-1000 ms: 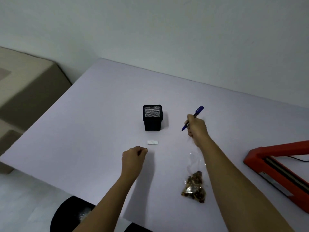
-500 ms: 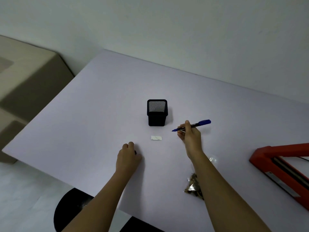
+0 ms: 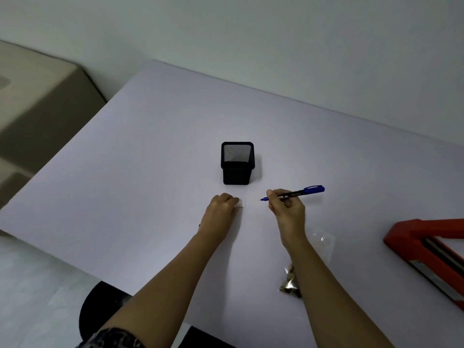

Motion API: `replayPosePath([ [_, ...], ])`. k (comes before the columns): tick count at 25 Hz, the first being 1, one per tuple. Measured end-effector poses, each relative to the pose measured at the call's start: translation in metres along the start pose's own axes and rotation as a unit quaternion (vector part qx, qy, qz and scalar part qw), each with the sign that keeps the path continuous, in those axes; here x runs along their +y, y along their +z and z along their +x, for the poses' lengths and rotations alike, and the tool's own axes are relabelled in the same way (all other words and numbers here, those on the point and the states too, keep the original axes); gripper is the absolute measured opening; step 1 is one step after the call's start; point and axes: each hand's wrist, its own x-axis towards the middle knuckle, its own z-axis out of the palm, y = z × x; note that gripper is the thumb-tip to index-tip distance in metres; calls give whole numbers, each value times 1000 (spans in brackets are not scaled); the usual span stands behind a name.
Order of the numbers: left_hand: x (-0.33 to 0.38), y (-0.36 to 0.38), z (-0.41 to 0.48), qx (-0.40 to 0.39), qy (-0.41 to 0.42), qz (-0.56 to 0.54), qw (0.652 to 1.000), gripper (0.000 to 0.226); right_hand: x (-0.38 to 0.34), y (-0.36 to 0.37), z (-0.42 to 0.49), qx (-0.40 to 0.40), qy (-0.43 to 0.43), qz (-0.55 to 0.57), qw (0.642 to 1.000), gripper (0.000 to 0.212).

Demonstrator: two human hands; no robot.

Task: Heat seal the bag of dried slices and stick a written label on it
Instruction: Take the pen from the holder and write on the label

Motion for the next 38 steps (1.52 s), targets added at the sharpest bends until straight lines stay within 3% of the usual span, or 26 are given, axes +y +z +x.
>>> replayPosePath([
  [4, -15, 10, 8, 3, 22, 34, 999, 18, 18, 15, 6, 35, -6, -73, 997, 15],
  [7, -19, 11, 12, 9, 58, 79, 995, 6, 35, 25, 7, 56, -65, -151, 985, 22],
  [14, -23, 11, 22, -32, 157, 152, 975, 16, 59, 41, 12, 86, -191, -178, 962, 4],
  [19, -28, 9, 24, -33, 215, 193, 957, 19, 66, 44, 17, 120, -241, -214, 939, 11],
  [29, -14, -3, 33, 13, 218, 194, 956, 26, 72, 46, 18, 105, -295, -248, 917, 15],
  [38, -26, 14, 24, 17, 87, 109, 990, 13, 72, 53, 23, 103, -273, -233, 928, 18],
])
